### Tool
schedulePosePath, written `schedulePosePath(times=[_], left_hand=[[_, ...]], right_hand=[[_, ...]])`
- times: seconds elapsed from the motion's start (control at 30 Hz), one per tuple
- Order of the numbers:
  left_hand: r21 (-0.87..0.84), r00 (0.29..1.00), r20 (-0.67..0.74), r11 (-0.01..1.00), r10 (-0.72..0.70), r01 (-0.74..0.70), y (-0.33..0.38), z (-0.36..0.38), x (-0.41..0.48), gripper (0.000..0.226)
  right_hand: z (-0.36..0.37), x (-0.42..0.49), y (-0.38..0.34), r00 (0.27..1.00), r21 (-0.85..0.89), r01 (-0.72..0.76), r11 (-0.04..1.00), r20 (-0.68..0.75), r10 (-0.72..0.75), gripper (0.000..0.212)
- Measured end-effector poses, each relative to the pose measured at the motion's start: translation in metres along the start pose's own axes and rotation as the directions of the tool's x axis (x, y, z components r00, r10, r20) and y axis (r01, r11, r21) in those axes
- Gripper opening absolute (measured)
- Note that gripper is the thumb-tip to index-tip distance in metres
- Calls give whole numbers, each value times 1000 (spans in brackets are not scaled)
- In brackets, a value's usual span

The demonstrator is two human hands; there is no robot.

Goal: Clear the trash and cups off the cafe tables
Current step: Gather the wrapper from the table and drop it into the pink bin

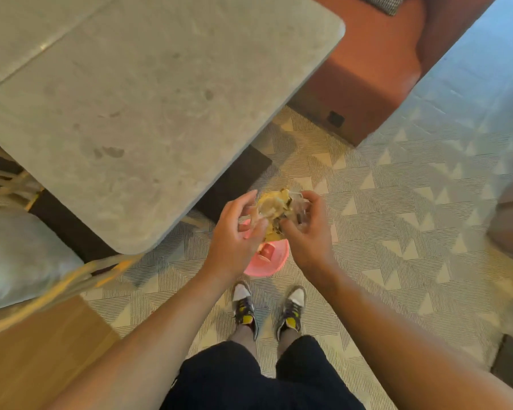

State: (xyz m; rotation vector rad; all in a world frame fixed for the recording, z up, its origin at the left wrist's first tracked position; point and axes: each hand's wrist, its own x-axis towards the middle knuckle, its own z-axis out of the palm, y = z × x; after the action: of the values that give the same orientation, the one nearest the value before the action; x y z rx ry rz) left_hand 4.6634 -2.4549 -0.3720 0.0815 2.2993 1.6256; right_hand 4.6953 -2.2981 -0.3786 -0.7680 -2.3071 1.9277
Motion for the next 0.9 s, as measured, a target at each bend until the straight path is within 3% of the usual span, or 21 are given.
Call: schedulePosePath(times=[0.37, 0.63, 0.77, 0.9], left_hand=[[88, 972, -21, 968, -236, 237, -173, 82, 55, 31], [122, 924, -28, 916, -381, 382, -326, 139, 77, 31], [140, 890, -28, 879, -456, 455, -402, 165, 92, 30], [213, 867, -20, 845, -498, 490, -467, 186, 106, 39]], right_hand=[[27, 56, 192, 985, -152, -135, 979, 85, 149, 40], [53, 88, 354, 962, -264, -169, 950, 166, 217, 61], [72, 104, 435, 953, -317, -176, 932, 182, 242, 48], [93, 125, 499, 928, -344, -210, 915, 225, 298, 52]])
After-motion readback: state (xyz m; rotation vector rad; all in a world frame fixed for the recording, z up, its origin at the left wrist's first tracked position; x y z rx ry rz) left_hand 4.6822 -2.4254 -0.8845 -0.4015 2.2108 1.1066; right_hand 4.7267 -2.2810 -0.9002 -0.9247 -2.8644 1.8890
